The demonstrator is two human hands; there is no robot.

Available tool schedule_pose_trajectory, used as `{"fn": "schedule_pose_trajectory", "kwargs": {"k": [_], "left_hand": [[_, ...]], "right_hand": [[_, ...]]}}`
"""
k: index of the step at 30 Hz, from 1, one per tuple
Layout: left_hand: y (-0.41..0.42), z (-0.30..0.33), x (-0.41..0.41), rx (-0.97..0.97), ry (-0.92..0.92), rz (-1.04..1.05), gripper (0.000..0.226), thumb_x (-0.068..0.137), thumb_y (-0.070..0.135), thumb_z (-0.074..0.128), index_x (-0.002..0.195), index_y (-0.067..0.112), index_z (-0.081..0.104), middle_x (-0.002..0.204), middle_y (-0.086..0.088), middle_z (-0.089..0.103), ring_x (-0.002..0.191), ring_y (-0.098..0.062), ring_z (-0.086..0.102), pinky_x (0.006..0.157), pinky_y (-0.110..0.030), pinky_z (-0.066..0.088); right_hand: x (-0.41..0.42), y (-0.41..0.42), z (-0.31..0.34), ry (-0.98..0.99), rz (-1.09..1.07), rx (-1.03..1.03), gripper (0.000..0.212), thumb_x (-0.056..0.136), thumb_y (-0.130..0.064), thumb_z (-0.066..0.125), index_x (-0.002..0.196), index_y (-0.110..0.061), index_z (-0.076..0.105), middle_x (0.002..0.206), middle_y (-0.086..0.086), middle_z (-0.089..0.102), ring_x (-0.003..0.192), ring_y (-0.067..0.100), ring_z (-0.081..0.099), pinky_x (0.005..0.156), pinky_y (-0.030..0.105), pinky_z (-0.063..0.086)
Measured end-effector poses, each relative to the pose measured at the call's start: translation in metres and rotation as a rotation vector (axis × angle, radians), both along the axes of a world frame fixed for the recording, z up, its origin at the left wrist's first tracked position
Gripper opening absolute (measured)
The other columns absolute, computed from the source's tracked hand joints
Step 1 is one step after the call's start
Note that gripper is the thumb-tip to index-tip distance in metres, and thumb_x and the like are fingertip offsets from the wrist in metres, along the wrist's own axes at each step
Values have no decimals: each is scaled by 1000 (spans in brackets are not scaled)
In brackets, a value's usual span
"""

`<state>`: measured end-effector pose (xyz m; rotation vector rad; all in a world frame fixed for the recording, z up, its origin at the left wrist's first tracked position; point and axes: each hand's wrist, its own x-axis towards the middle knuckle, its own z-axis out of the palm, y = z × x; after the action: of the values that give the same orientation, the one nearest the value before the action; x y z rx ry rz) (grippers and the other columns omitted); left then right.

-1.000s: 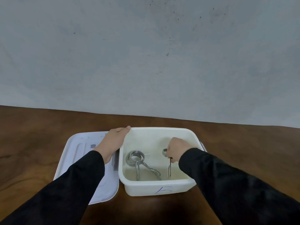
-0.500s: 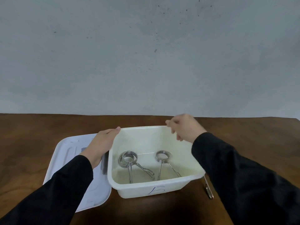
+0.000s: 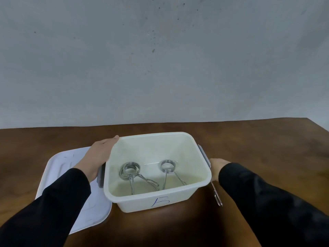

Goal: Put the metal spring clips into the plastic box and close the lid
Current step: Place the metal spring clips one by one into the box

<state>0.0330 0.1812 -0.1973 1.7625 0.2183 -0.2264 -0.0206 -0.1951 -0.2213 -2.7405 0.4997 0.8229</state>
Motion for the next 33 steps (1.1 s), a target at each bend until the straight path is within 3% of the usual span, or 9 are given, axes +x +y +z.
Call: {"fn": "schedule_pose_trajectory", "kwargs": {"k": [5,9,11,14,17,21,24,28,33], "left_hand": [[-1,2,-4,-1,13,3,31,100,48,62,100,22,78,103,0,81,102,-24,73,101,-43,53],[-2,0,-4,-8,17,21,36,98,50,61,102,19,80,102,-3,83,101,-26,75,100,-44,54],[0,-1,-5,-17,25,26,38,97,52,62,105,19,80,101,-2,83,102,-26,75,101,-45,54],[1,-2,-3,-31,28,35,42,96,52,64,114,18,79,106,-1,82,106,-25,74,104,-45,52],[0,-1,-3,-38,31,32,43,98,51,62,119,16,77,110,0,80,108,-24,73,104,-43,52],[2,-1,-5,-53,32,16,48,98,52,60,122,15,76,117,-1,78,114,-24,70,105,-40,49],[3,-1,-5,-77,38,8,52,96,55,61,129,17,74,125,0,75,121,-24,67,112,-44,46],[0,2,-5,-77,26,9,42,103,46,58,128,15,73,121,1,74,119,-21,66,105,-35,46],[1,1,-5,-73,40,-7,46,103,46,57,132,13,71,125,-2,74,121,-23,65,107,-36,46]], "right_hand": [[-2,1,4,-96,-55,-74,27,88,-26,70,109,-8,69,101,6,73,94,23,70,89,37,58],[8,-11,74,-313,-88,-137,24,89,-33,69,90,-11,76,81,3,69,78,18,67,75,31,56],[10,-9,126,-527,-76,-76,24,85,-38,73,77,-16,72,71,0,64,67,14,60,60,27,46],[10,25,183,-706,-42,125,29,76,-45,78,69,-18,70,67,2,68,66,22,69,66,33,56],[13,82,186,-560,142,187,31,76,-44,77,72,-14,72,76,8,76,75,26,75,77,40,61],[32,135,114,-238,377,-115,39,80,-48,67,66,-12,62,64,1,67,75,27,68,64,28,49],[51,137,60,-106,376,-238,40,69,-55,68,60,-19,53,64,-3,58,74,25,64,78,33,54],[57,136,35,-18,328,-221,36,76,-44,71,87,-13,57,87,3,60,84,27,56,84,35,49],[59,138,17,-2,328,-225,51,76,-51,73,110,-14,63,104,5,65,91,26,57,85,35,47]]}}
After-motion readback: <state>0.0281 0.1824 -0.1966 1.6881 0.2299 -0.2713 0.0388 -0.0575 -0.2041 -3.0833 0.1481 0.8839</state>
